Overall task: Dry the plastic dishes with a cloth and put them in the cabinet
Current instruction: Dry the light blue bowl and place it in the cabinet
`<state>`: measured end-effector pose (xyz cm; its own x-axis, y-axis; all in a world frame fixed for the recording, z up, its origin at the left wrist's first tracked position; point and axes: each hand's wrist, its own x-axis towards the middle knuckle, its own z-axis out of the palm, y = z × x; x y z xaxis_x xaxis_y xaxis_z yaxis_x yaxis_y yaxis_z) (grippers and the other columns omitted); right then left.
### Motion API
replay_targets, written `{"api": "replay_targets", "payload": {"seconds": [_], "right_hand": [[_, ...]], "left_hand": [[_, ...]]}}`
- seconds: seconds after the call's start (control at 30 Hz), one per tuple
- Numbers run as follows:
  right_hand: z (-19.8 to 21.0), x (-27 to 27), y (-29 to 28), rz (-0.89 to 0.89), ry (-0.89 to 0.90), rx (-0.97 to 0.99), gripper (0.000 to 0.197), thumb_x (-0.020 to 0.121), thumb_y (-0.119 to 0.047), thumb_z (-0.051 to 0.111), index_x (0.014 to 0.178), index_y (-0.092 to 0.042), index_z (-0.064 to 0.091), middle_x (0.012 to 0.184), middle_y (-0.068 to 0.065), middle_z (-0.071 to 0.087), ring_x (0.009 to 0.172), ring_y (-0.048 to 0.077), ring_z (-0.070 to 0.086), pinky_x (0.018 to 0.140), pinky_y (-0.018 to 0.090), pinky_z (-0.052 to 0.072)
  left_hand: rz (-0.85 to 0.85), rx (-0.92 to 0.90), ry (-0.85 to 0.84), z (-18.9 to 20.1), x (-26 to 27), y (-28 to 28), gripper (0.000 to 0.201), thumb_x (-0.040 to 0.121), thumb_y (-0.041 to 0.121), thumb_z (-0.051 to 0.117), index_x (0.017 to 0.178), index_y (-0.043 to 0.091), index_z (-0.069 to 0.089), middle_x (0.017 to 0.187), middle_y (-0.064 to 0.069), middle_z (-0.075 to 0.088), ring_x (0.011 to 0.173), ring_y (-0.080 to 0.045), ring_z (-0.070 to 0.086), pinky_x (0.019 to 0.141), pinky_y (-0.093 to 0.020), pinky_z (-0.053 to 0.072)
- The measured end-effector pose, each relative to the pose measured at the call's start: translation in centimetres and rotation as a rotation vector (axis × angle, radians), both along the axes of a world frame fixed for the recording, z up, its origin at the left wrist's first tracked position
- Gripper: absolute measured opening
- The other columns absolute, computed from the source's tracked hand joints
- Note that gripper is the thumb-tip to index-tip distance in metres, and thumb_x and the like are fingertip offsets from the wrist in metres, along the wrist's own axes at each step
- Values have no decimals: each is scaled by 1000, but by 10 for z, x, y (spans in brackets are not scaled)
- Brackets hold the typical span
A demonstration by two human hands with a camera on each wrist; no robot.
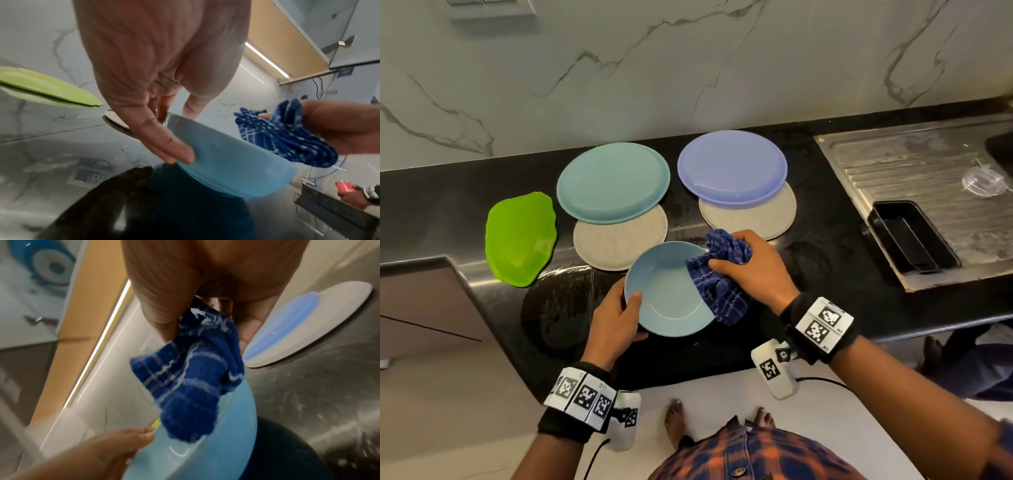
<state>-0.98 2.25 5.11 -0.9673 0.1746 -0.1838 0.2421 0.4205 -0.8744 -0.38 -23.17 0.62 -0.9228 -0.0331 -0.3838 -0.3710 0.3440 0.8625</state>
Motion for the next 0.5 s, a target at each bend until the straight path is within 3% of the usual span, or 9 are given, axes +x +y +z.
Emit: {"api": "replay_targets", "payload": {"seconds": [0.13,0.2,0.27,0.4,0.5], "right_hand": [[9,-5,-25,143,98,288,51,75,-43,79,111,-31,47,101,-12,62,89,12,60,78,29,45],[9,-11,-38,228,135,378,45,76,-40,75,107,-30,44,99,-9,62,88,18,61,76,32,47],[5,-20,-49,295,143,497,41,79,-34,71,108,-25,44,100,0,62,88,28,62,75,38,50],[-11,-36,-67,414,25,759,47,85,-22,66,123,-15,40,113,14,59,100,40,61,71,36,40],[-19,-45,-80,446,-11,753,40,86,-15,64,119,-11,42,109,15,64,100,39,63,70,38,43]], "left_hand": [[-49,-164,59,-6,-1,-5,38,101,25,48,138,31,49,115,-8,62,88,-22,68,56,-40,62],[-67,-175,50,-6,-1,-6,40,102,24,45,140,35,47,108,-8,65,71,-22,72,54,-39,61],[-74,-149,35,-4,-2,-7,41,101,22,45,138,39,48,103,-8,67,64,-23,73,53,-39,61],[-86,-121,17,-1,-7,-8,39,99,15,48,132,36,55,96,-9,69,73,-23,73,56,-43,62],[-98,-109,18,1,-12,-6,38,97,12,49,128,32,59,97,-7,70,84,-22,71,59,-44,62]]}}
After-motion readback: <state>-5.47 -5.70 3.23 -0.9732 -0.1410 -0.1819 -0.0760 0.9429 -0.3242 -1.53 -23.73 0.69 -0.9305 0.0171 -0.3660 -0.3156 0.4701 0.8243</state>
